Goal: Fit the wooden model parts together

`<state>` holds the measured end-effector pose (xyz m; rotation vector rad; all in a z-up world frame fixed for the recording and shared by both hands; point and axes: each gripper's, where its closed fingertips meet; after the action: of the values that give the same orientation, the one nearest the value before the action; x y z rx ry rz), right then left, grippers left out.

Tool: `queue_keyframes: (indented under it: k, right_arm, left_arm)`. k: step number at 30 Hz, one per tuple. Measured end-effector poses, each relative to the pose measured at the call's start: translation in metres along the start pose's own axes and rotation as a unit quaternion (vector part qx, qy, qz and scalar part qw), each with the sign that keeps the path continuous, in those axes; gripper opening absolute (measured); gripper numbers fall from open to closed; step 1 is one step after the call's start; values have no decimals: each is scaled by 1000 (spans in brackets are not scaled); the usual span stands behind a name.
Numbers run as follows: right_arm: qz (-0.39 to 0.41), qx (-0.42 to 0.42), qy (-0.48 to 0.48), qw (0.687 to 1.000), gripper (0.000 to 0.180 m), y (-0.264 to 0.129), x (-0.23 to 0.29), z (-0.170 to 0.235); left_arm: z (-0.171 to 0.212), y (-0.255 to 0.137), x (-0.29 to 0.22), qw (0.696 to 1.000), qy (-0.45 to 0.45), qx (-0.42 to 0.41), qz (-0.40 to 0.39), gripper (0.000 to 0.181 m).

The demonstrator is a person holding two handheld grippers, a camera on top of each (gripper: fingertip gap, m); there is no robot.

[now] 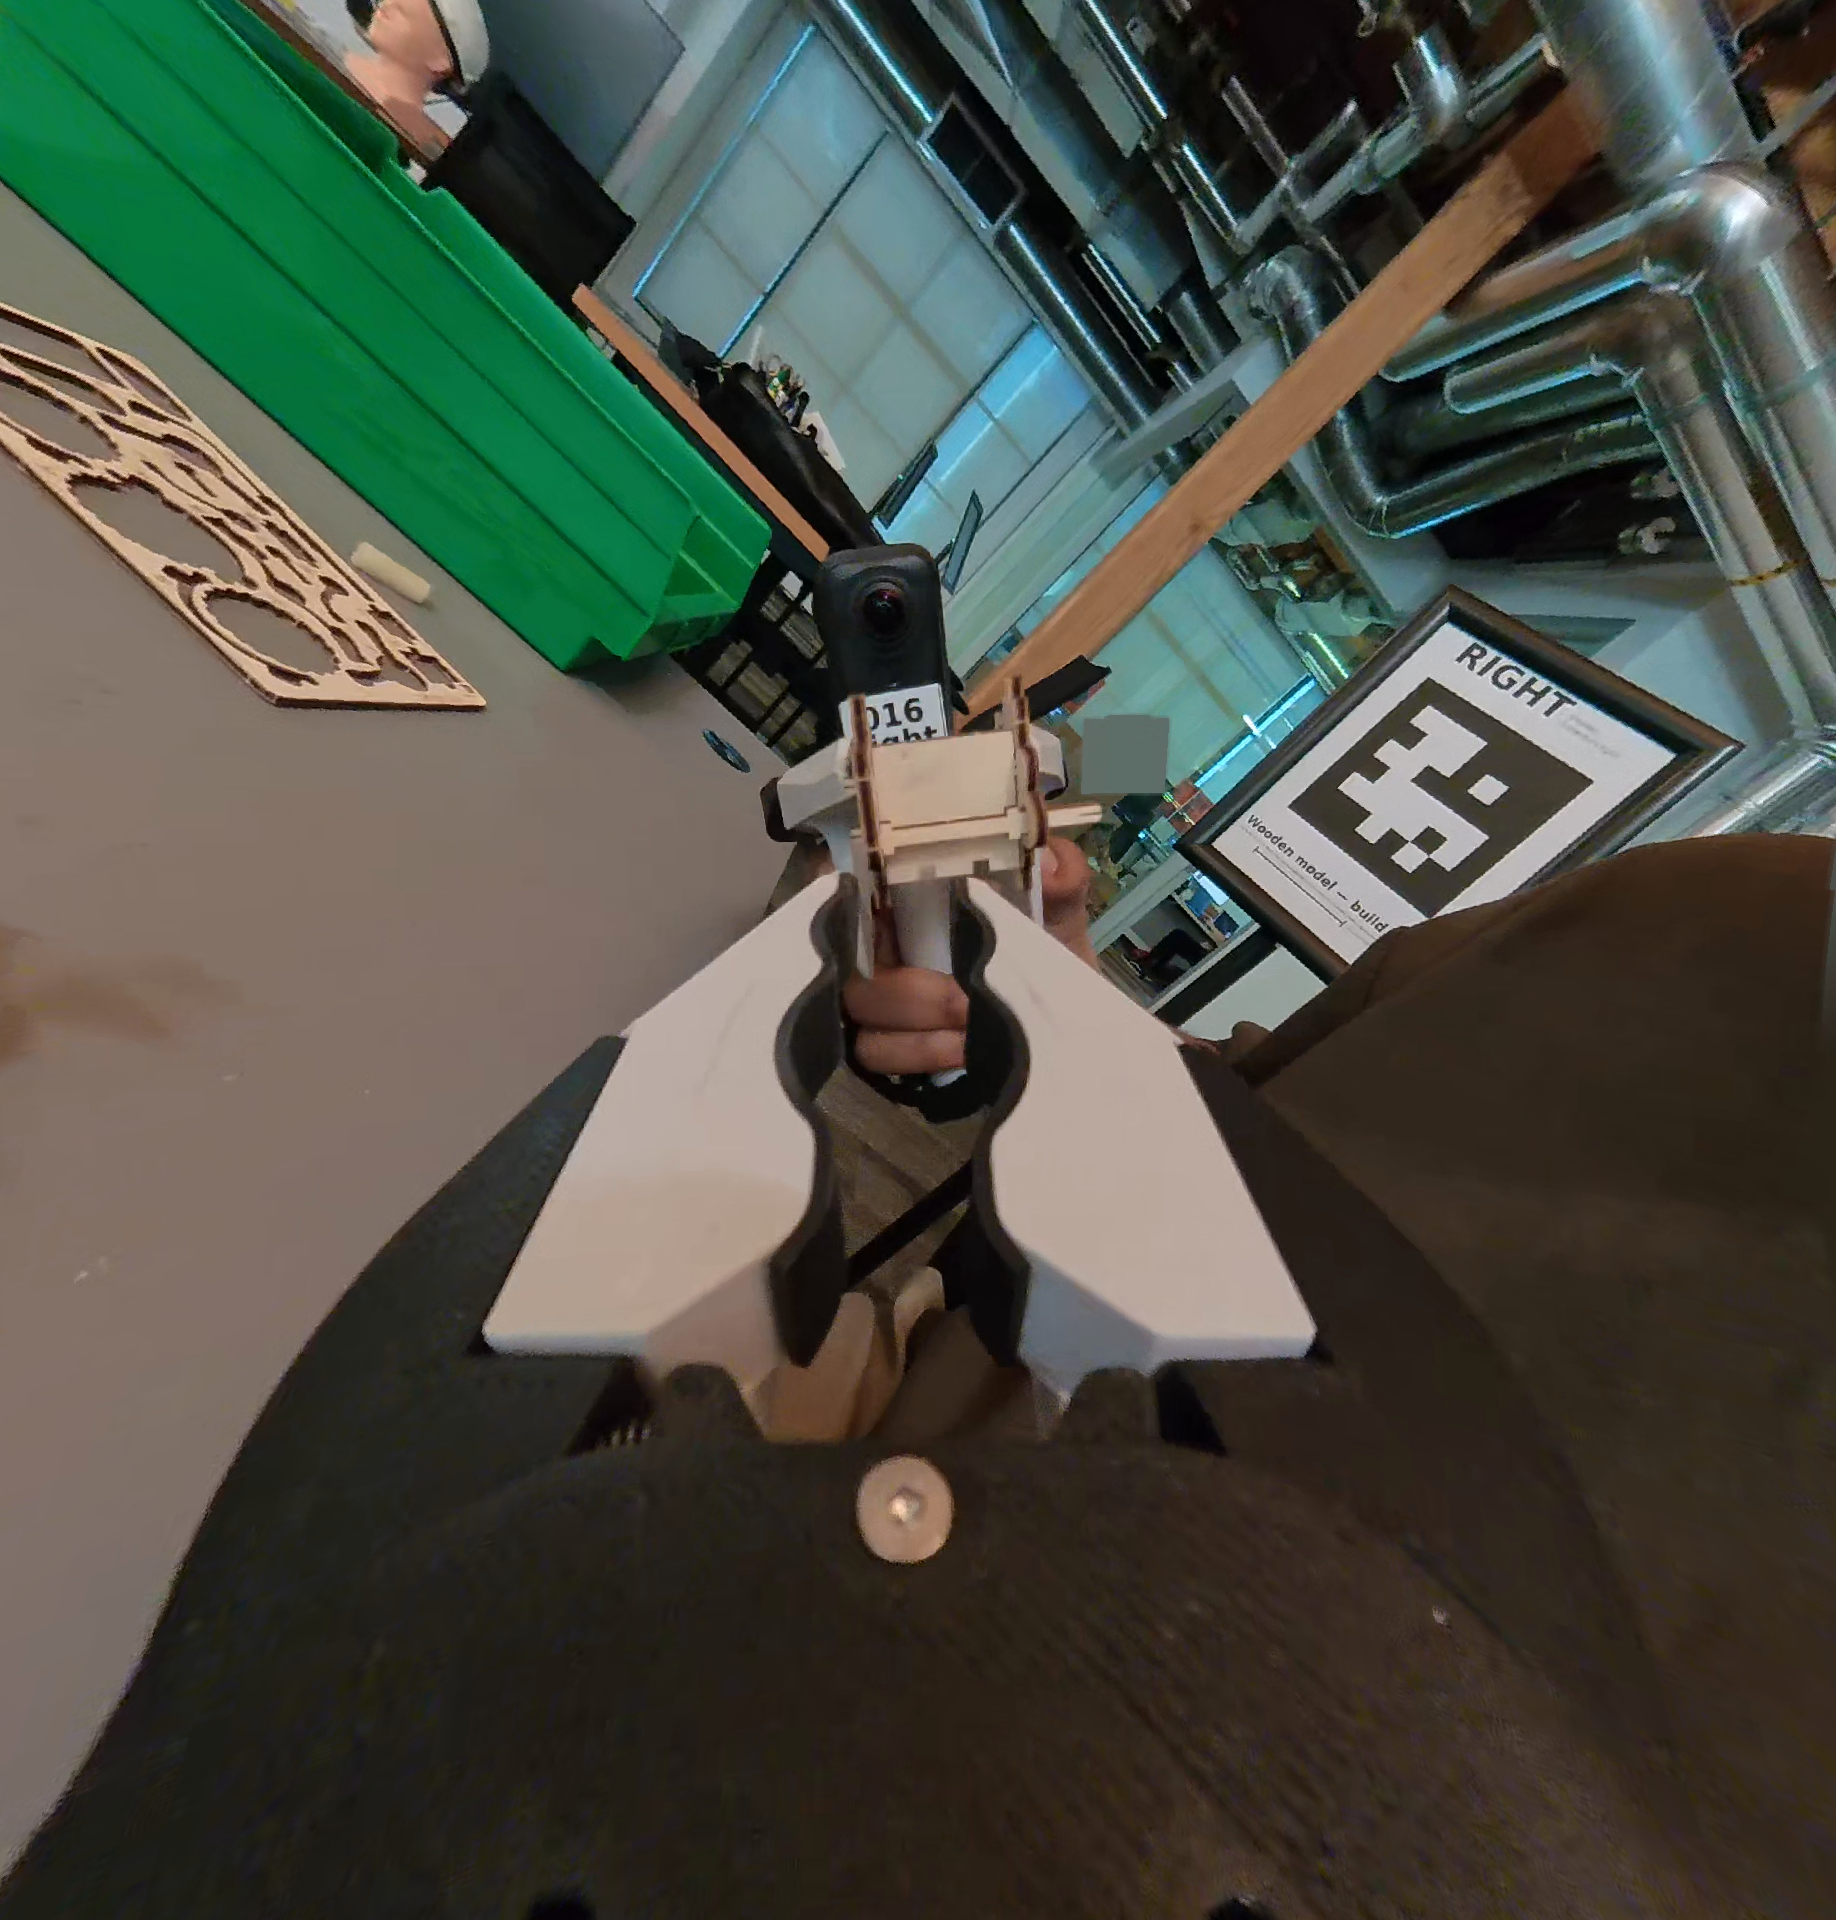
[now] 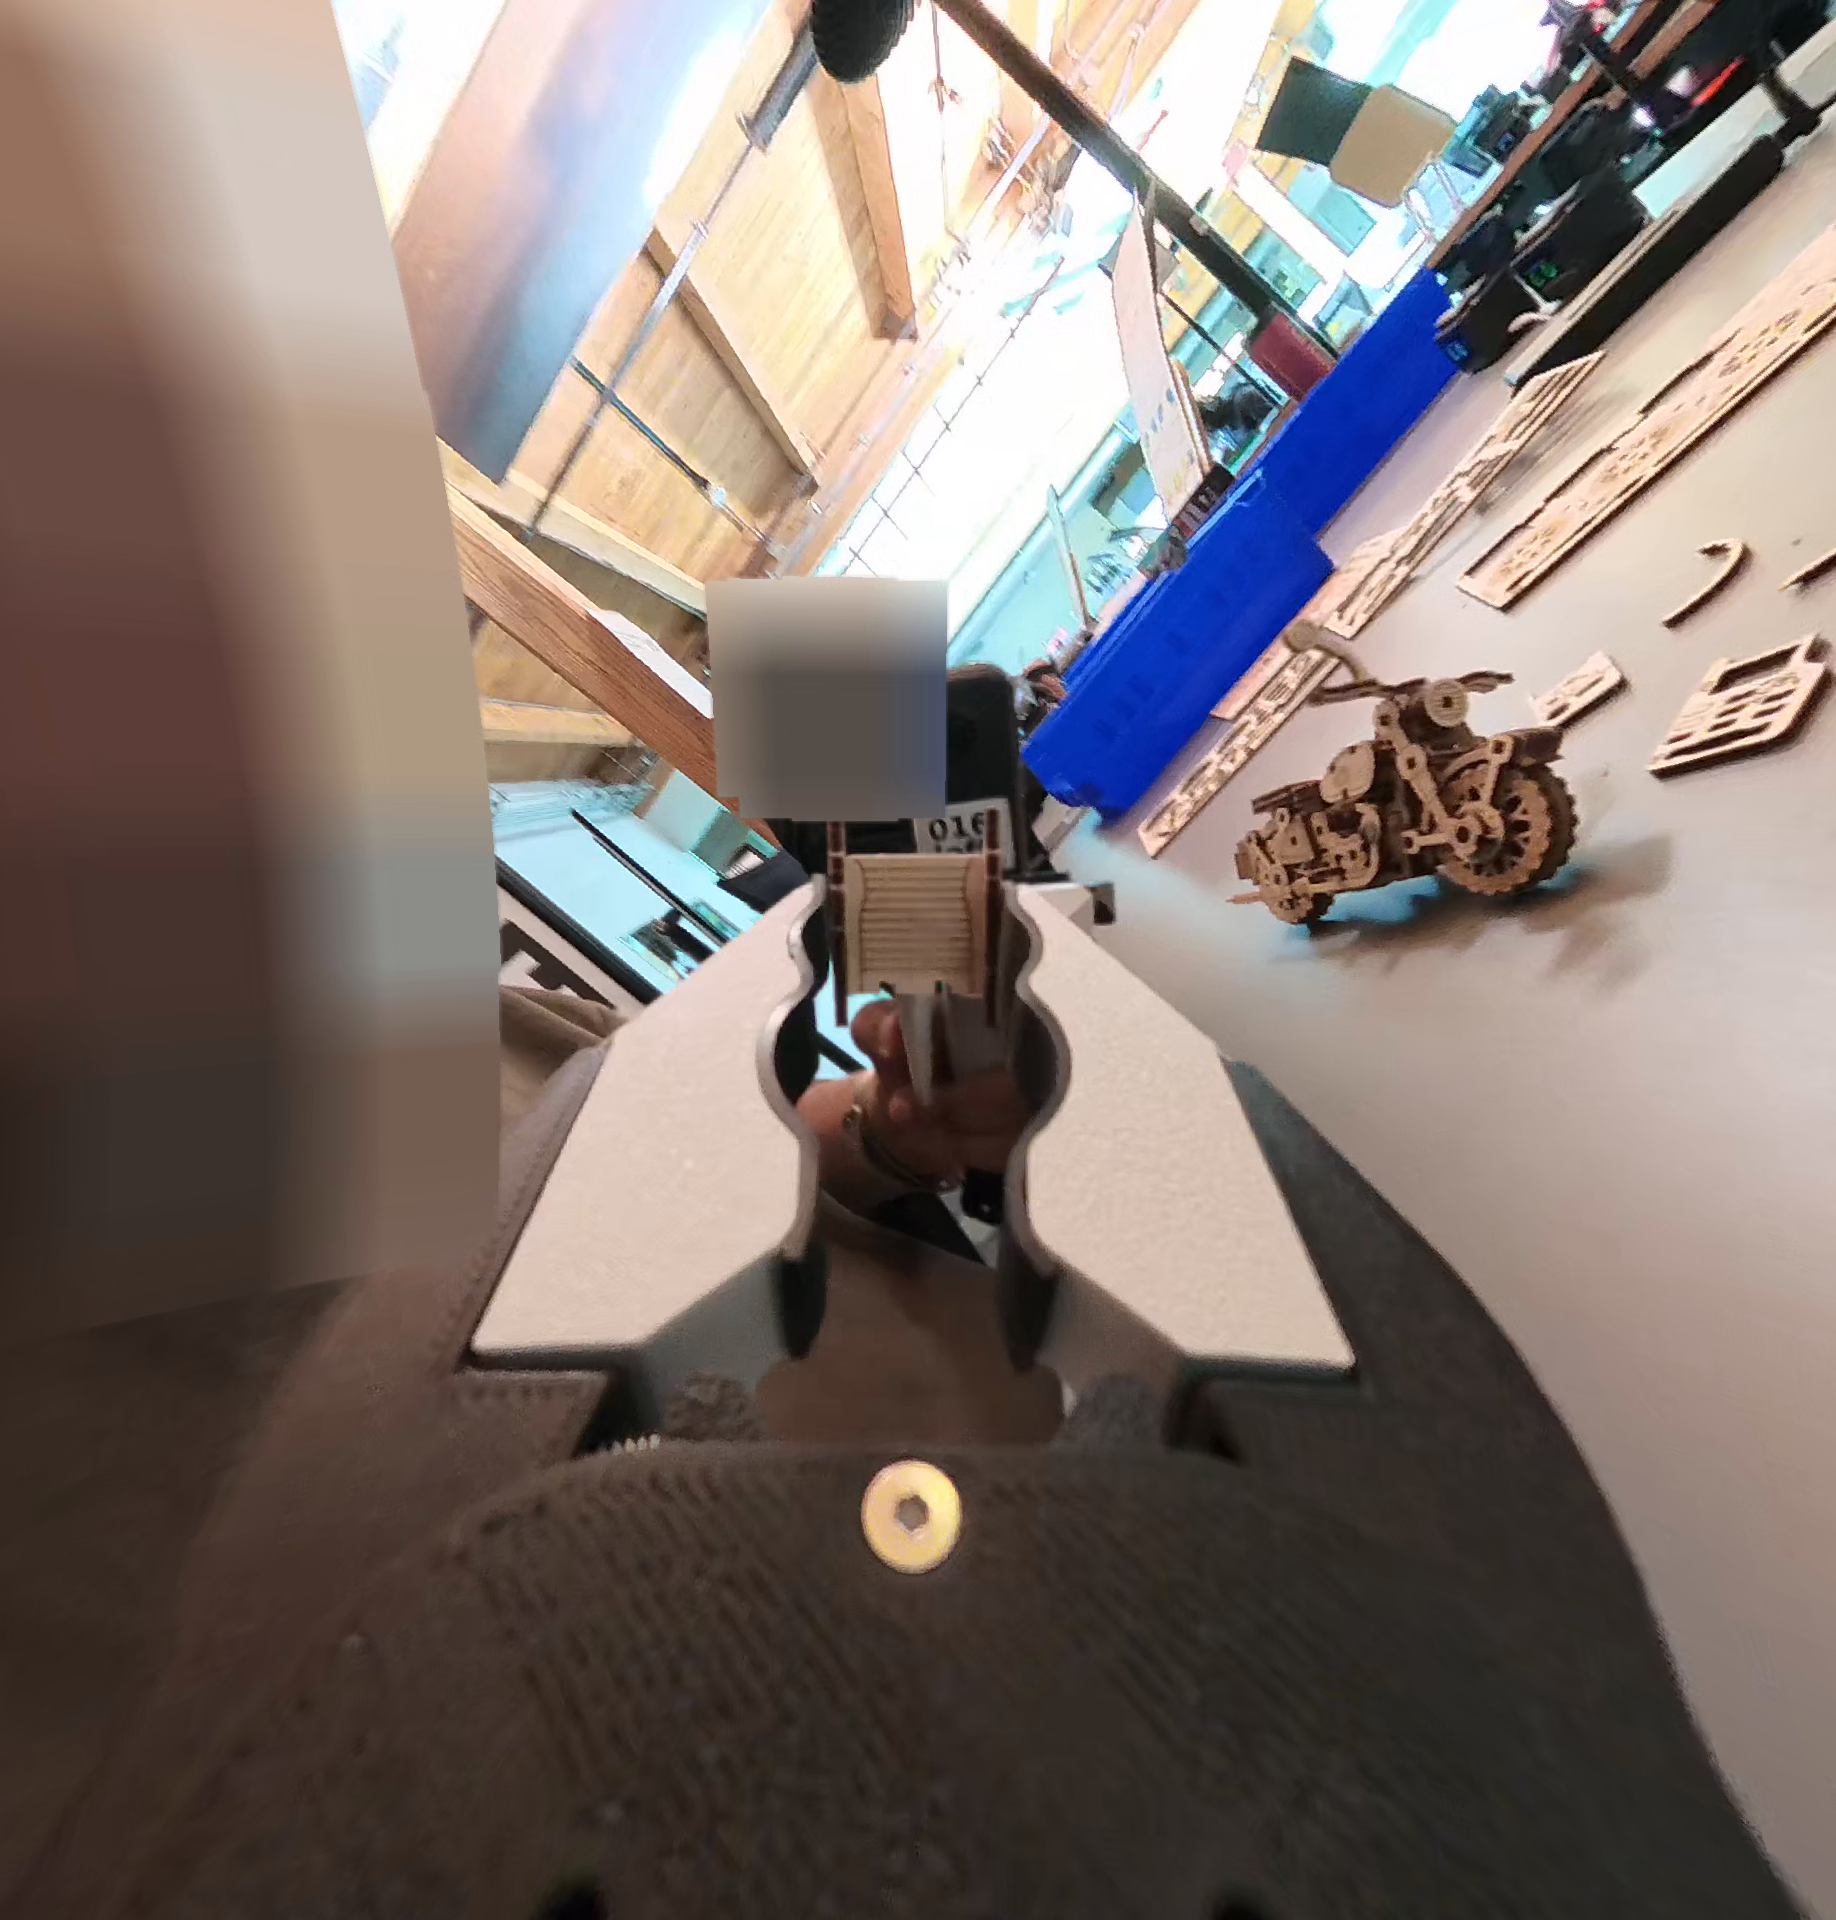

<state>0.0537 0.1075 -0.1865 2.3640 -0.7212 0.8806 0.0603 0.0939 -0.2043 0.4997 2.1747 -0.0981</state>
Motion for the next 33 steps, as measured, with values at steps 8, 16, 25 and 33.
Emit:
queue_keyframes:
  k: [8,16,25,33]
  right_arm:
    - [46,86,-144,985,31,1,3,8]
    - [90,189,-250,945,31,1,-2,29]
    - [62,229,-224,945,32,0,2,45]
    - [56,196,-199,959,40,1,4,36]
  left_arm:
    - [-3,-8,-6,999,10,9,39,46]
    - [13,-3,-6,994,89,59,16,58]
    - [20,-3,-9,990,110,82,29,34]
    - [12,-5,-9,992,111,55,31,33]
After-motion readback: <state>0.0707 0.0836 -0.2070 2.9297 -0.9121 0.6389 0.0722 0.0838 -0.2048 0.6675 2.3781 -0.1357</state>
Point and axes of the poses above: each gripper's, where its closed fingertips meet, y out along the fingers, z out of its underside, x = y × z across the jaws, and after that the axes turned 7 degrees about -y, right-handed
